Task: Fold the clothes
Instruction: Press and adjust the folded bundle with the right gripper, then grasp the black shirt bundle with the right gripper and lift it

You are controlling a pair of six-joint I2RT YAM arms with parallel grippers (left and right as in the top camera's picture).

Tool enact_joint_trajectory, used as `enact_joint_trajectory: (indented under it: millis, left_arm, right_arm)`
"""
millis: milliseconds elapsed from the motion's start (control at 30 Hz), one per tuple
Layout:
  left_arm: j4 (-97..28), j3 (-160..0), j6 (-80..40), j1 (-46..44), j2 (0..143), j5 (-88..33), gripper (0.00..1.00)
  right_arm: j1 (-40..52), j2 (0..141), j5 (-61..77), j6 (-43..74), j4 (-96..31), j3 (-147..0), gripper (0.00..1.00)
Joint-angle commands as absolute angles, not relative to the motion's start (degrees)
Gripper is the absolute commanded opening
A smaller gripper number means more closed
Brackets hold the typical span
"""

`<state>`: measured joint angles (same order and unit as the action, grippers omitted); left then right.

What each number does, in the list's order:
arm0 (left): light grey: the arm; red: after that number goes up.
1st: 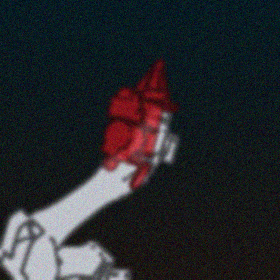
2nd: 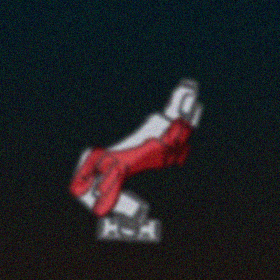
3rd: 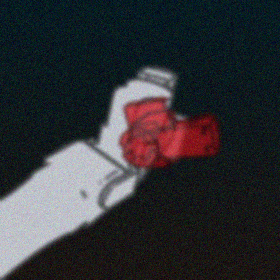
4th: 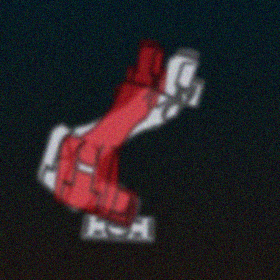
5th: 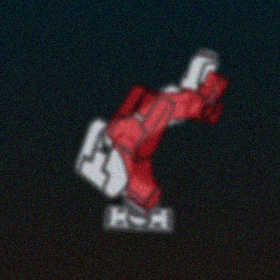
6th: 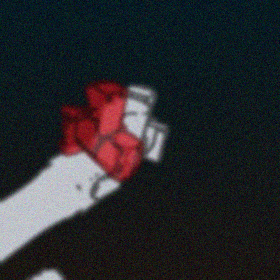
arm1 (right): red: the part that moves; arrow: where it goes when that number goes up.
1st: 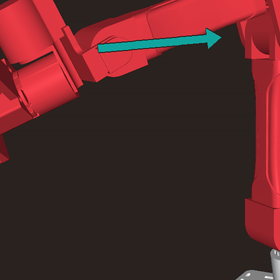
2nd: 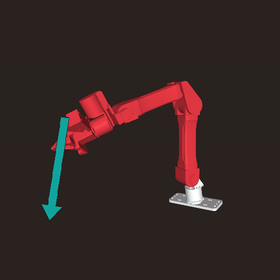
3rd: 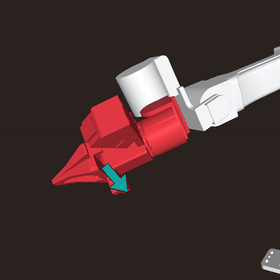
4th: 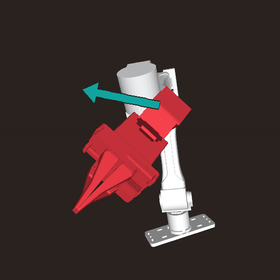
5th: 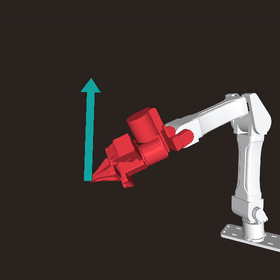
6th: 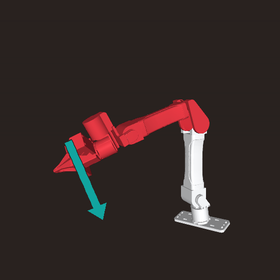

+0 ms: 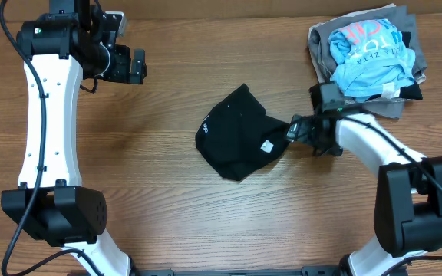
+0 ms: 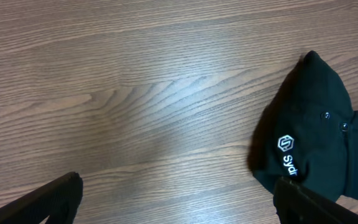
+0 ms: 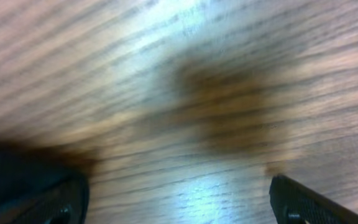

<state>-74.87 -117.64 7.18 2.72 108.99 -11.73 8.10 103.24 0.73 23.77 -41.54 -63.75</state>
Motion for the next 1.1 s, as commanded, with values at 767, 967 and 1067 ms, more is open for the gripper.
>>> enact_joint_trajectory:
  millis: [767,967,1067]
  left_arm:
    - [-76.14,-117.38,6.22,2.61,109.4,-11.55,1.0]
    - [-76.44,-117.38,6.24,2.61,109.4,-11.42,1.0]
    - [-76.42,-117.38,6.24,2.61,109.4,-11.42,1.0]
  right_arm:
    - [32.49,108.22,15.03,71.48,-36.25,-63.81,0.93]
    - [31.81,111.15,13.5,70.81,-36.88,-63.81,0.69]
    - [30.2,111.13,13.89,66.98,-36.56,-63.86,0.52]
